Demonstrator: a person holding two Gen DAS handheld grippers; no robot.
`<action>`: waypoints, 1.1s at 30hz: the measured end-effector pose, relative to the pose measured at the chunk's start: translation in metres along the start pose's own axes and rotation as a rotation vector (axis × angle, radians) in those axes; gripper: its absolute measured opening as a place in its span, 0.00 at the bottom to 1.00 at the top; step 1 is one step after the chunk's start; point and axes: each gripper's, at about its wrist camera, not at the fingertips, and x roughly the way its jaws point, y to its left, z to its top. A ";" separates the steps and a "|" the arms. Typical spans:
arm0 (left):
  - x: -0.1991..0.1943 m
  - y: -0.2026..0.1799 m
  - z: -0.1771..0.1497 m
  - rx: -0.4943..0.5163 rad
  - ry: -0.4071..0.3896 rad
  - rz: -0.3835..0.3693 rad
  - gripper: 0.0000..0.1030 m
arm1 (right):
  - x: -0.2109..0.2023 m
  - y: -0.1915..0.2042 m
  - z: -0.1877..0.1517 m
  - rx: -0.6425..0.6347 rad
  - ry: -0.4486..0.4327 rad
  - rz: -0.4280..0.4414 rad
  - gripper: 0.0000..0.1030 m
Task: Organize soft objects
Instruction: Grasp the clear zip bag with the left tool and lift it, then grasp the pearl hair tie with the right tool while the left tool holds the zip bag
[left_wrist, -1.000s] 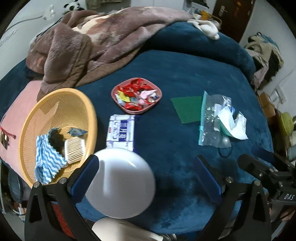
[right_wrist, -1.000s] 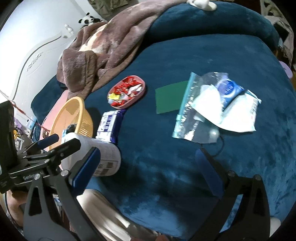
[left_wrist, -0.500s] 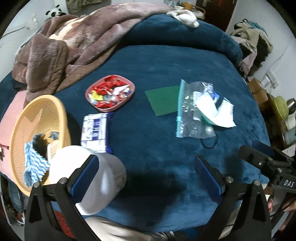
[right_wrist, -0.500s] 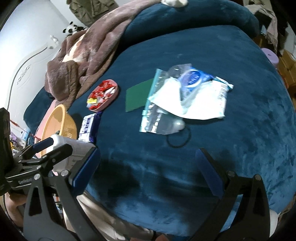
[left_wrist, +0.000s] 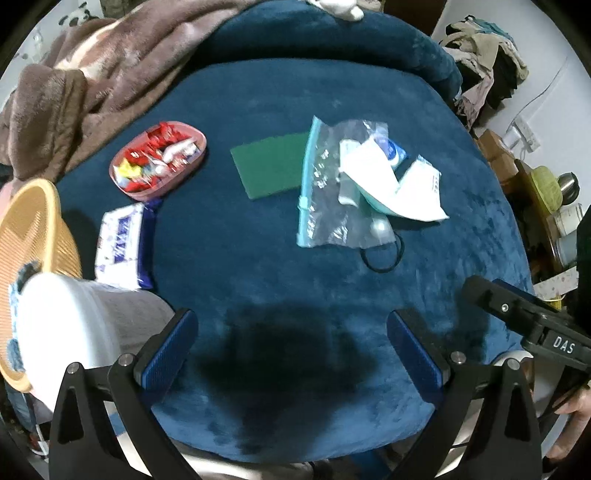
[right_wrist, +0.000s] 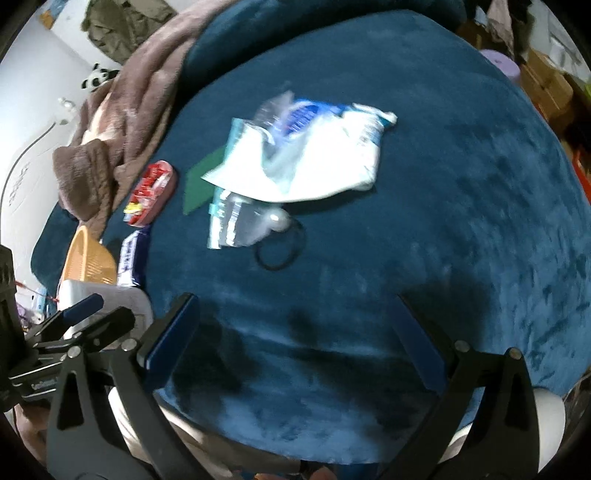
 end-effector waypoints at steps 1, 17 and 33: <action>0.005 -0.002 -0.001 -0.003 0.010 -0.007 0.99 | 0.001 -0.003 -0.001 0.002 0.005 -0.004 1.00; 0.061 -0.016 0.013 0.001 0.054 -0.048 0.99 | 0.031 -0.041 0.006 0.065 0.028 -0.041 1.00; 0.152 -0.051 0.088 0.031 0.082 -0.078 0.24 | 0.038 -0.073 0.011 0.113 0.034 -0.010 1.00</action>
